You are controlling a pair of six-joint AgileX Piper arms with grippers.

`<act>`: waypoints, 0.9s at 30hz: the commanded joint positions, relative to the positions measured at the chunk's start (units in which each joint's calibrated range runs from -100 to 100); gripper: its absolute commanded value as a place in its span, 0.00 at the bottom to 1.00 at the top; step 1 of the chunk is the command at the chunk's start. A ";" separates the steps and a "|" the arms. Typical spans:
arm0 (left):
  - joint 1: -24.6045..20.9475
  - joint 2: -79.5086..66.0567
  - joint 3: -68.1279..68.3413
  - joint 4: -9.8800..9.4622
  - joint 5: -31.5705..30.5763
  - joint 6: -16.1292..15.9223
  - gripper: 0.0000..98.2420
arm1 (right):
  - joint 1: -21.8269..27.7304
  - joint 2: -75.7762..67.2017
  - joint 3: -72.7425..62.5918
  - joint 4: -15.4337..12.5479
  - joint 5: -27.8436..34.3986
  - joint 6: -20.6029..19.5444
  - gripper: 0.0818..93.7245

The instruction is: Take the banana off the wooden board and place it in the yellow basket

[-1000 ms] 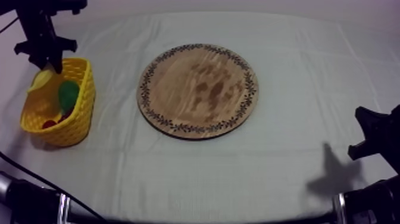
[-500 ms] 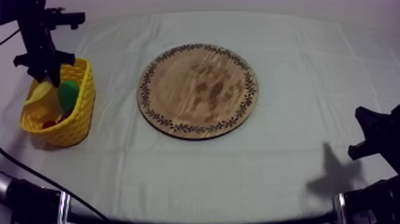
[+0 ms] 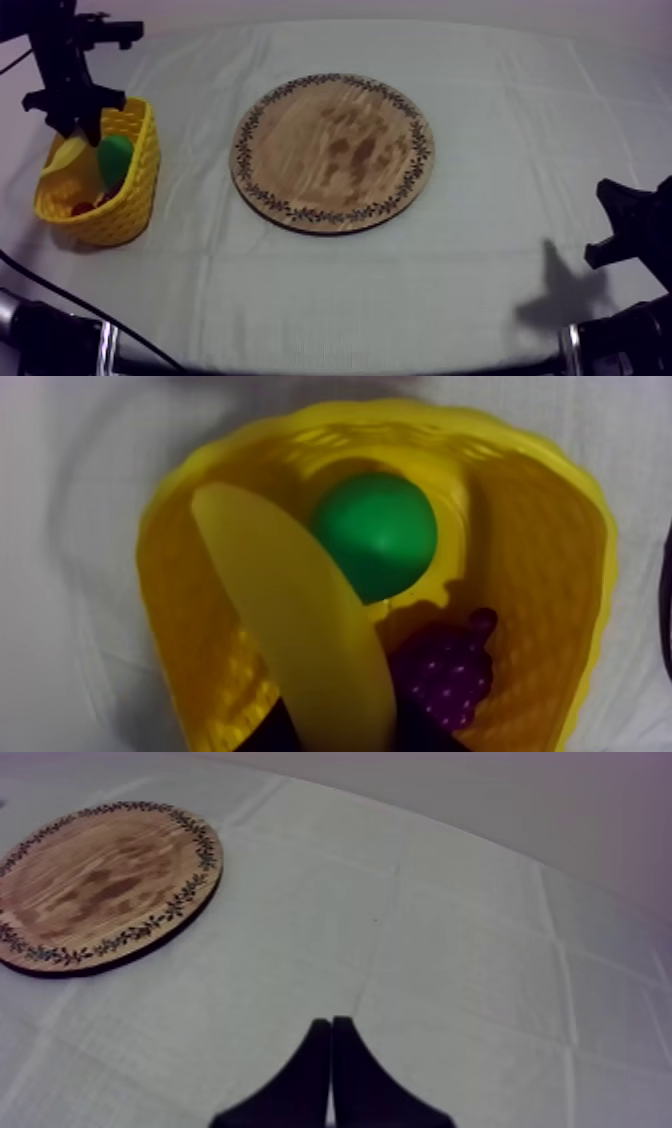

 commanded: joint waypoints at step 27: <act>1.06 -1.96 -4.69 -1.43 -0.31 1.05 0.57 | 0.00 0.00 -0.03 0.01 0.01 0.00 0.00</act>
